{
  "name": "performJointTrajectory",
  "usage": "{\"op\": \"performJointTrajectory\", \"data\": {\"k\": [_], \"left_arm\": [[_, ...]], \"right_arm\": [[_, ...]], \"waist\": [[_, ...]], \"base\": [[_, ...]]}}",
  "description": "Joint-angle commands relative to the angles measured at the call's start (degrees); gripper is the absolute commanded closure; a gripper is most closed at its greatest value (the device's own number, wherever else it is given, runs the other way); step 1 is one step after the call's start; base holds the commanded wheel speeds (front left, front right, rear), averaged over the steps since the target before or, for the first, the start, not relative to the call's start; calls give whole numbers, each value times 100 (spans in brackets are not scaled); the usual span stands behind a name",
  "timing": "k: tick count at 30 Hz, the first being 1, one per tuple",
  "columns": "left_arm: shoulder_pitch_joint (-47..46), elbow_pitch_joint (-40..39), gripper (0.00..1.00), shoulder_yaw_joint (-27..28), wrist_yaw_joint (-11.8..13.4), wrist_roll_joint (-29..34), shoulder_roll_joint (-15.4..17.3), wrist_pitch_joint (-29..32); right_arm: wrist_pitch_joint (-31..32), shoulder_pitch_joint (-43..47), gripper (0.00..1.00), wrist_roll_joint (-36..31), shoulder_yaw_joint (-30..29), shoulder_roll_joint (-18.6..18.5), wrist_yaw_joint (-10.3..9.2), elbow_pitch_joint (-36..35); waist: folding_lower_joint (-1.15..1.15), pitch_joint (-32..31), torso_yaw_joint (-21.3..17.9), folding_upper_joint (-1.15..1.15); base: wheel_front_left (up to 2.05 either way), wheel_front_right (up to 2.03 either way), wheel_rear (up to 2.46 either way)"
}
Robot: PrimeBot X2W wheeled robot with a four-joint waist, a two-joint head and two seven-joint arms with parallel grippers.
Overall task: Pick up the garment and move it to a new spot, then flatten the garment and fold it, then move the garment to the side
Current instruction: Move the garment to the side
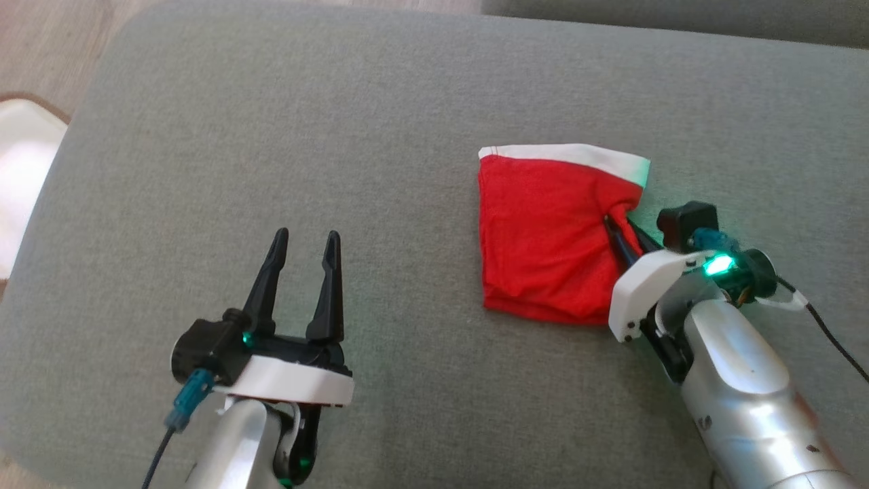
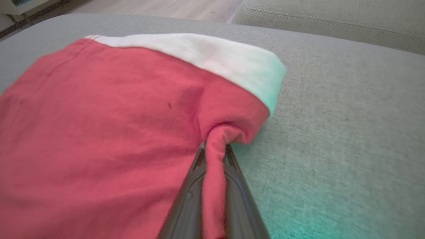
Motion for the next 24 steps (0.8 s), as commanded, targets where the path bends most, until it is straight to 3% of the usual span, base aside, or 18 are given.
{"op": "performJointTrajectory", "data": {"k": [1,13,18,24], "left_arm": [[-134,-156,0,227,20,-36,31,-55],[0,-279,0,66,50,-101,31,-55],[54,-342,0,-121,122,-193,31,-55],[-30,-441,0,-193,181,-226,31,-55]], "right_arm": [[-115,-44,100,-87,200,-31,-4,7],[-710,-211,100,-434,804,-493,-4,-91],[-412,-211,100,-267,1321,-1143,-4,-433],[93,-306,100,358,1747,-2340,-4,-1082]], "waist": [[0,-76,-66,0],[0,-570,-698,0],[0,-675,-1056,0],[0,-464,-1385,0]], "base": [[0,0,0],[0,0,0],[0,0,0],[0,0,0]]}}
